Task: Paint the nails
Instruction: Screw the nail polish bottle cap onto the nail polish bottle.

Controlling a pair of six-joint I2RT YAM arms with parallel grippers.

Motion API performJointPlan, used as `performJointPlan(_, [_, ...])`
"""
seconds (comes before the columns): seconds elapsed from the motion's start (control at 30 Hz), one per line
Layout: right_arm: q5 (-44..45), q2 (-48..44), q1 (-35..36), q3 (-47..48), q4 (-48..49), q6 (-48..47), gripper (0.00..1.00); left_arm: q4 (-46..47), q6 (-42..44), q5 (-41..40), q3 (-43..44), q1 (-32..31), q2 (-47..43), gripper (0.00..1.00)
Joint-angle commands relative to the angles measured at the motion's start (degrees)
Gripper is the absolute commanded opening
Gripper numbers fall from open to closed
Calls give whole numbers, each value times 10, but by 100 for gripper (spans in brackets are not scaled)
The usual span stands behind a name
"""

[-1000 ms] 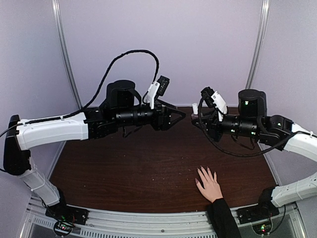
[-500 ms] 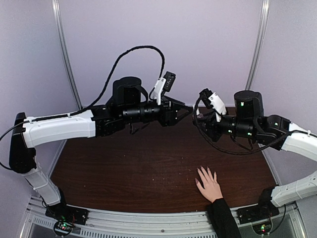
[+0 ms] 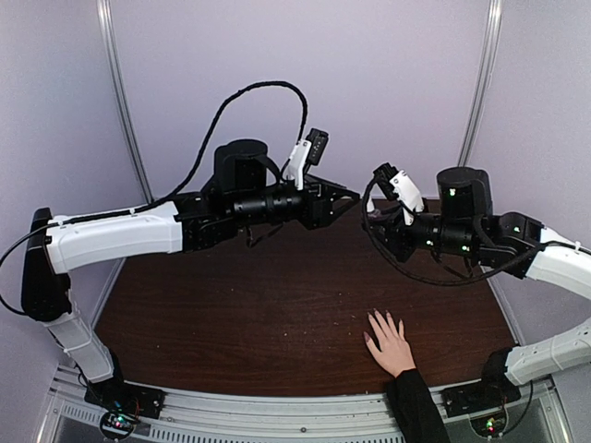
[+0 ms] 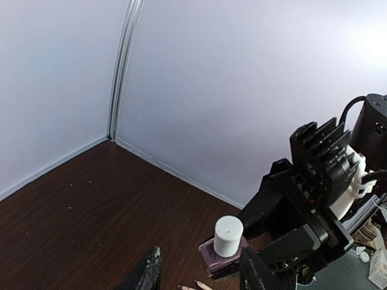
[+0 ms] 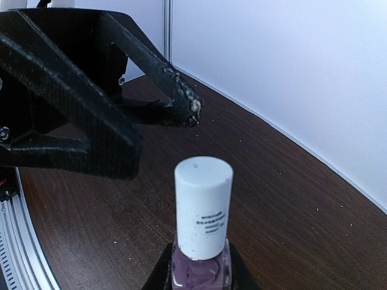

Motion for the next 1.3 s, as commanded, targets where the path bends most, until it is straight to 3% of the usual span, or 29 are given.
performJointPlan(0.0, [17, -5, 3, 16, 1, 10, 0, 14, -1, 24, 29, -6, 16, 44])
performJointPlan(0.3, [15, 6, 4, 17, 5, 10, 0, 16, 10, 48, 45, -14, 30, 40])
performJointPlan(0.77, [9, 16, 4, 21, 10, 10, 0, 18, 6, 53, 57, -18, 53, 23])
performJointPlan(1.03, [8, 22, 4, 22, 13, 9, 0, 20, 4, 52, 57, -18, 57, 24])
performJointPlan(1.27, [-9, 20, 4, 25, 15, 5, 0, 22, 4, 65, 54, -17, 58, 14])
